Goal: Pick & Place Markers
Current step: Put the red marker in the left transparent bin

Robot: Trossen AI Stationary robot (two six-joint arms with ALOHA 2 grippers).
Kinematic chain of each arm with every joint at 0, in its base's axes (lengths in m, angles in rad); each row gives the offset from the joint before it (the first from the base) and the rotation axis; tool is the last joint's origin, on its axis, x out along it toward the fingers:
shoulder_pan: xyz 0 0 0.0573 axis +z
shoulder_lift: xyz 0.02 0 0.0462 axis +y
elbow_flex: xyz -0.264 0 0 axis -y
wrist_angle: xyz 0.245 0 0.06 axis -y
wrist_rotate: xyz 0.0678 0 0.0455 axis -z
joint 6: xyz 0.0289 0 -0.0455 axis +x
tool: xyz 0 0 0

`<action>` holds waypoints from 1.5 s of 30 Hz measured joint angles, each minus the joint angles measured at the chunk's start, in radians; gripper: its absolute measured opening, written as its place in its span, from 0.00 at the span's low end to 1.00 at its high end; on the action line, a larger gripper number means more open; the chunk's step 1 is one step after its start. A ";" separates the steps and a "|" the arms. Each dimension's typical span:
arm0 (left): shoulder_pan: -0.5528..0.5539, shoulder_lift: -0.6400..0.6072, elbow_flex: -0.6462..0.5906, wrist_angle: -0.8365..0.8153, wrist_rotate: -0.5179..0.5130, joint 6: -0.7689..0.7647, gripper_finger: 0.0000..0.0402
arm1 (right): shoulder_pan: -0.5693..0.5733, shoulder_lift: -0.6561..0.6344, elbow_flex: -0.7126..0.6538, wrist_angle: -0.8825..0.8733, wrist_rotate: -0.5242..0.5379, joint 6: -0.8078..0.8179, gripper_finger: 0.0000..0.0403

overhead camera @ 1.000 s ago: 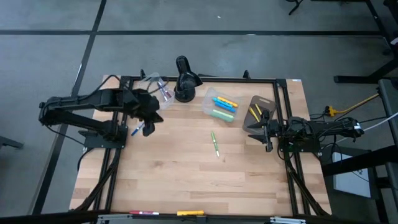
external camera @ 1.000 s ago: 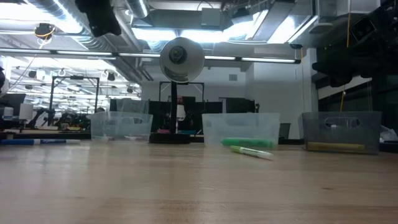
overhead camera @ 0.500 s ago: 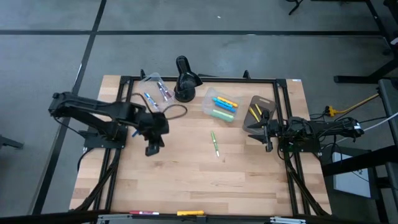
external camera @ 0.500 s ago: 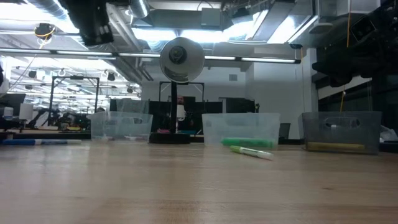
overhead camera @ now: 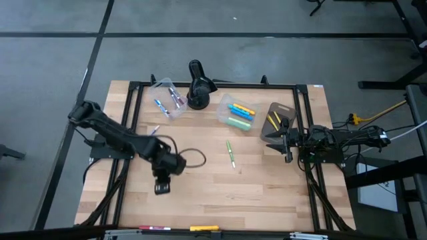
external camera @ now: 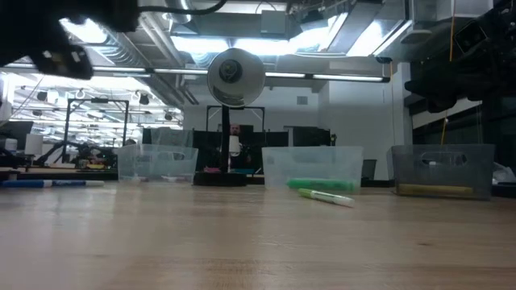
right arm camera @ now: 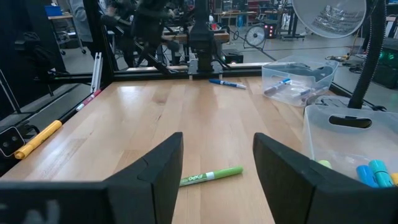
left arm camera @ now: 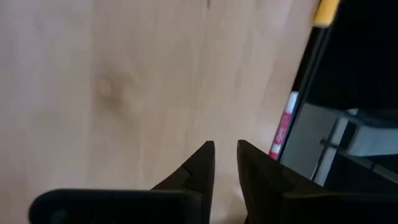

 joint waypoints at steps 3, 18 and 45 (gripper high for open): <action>-0.058 0.047 0.000 0.025 -0.001 -0.039 0.20 | 0.000 0.000 0.000 0.000 0.000 0.000 0.48; -0.226 0.182 0.000 0.214 -0.002 -0.207 0.29 | 0.000 0.000 0.000 0.000 0.000 0.000 0.48; -0.564 0.388 0.161 0.402 -0.241 -0.539 0.23 | 0.000 0.000 0.000 0.000 -0.001 0.000 0.48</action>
